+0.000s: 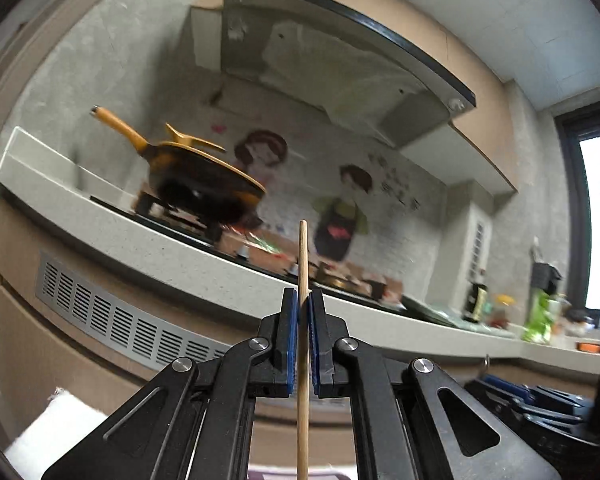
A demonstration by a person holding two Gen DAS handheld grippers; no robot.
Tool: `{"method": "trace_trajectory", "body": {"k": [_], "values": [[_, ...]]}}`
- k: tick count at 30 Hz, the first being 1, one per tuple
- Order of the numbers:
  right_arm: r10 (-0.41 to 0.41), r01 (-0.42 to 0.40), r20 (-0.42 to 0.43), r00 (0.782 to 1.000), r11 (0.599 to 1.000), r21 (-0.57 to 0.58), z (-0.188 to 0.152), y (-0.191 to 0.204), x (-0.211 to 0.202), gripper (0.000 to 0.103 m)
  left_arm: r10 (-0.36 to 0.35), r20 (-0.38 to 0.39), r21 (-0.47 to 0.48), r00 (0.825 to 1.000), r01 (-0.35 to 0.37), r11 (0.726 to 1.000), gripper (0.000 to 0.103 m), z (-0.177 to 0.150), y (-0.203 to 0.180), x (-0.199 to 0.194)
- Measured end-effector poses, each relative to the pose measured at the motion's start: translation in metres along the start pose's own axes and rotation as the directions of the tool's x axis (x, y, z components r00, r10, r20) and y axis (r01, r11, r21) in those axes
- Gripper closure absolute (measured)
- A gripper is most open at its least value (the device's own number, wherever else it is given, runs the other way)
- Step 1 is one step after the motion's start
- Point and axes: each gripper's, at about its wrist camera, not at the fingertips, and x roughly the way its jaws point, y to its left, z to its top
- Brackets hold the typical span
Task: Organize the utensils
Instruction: 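Carry the spoon and chopstick over the maroon holder and release both into it, then move both open tools back down over the remaining utensils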
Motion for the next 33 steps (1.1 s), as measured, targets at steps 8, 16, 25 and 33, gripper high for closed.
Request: {"method": "trace_trajectory", "body": {"k": [8, 16, 25, 33], "values": [[0.000, -0.001, -0.121, 0.993, 1.000, -0.010, -0.044, -0.008, 0.062, 0.075, 0.083, -0.115, -0.019, 0.990, -0.086, 0.996, 0.097, -0.069, 0.033, 0.059], [0.033, -0.037, -0.260, 0.965, 0.999, -0.010, -0.093, -0.003, 0.093, 0.075, 0.114, -0.263, -0.005, 0.958, -0.119, 0.993, 0.097, -0.112, 0.048, 0.048], [0.200, -0.159, -0.443, 0.874, 0.979, 0.127, -0.135, -0.005, 0.117, 0.074, 0.020, -0.487, -0.003, 0.873, -0.025, 1.000, 0.056, -0.128, 0.048, 0.011], [0.107, -0.093, -0.396, 0.912, 0.994, 0.054, -0.129, 0.001, 0.061, 0.074, 0.018, -0.521, 0.003, 0.853, -0.019, 1.000, 0.037, -0.099, 0.049, -0.034]]}}
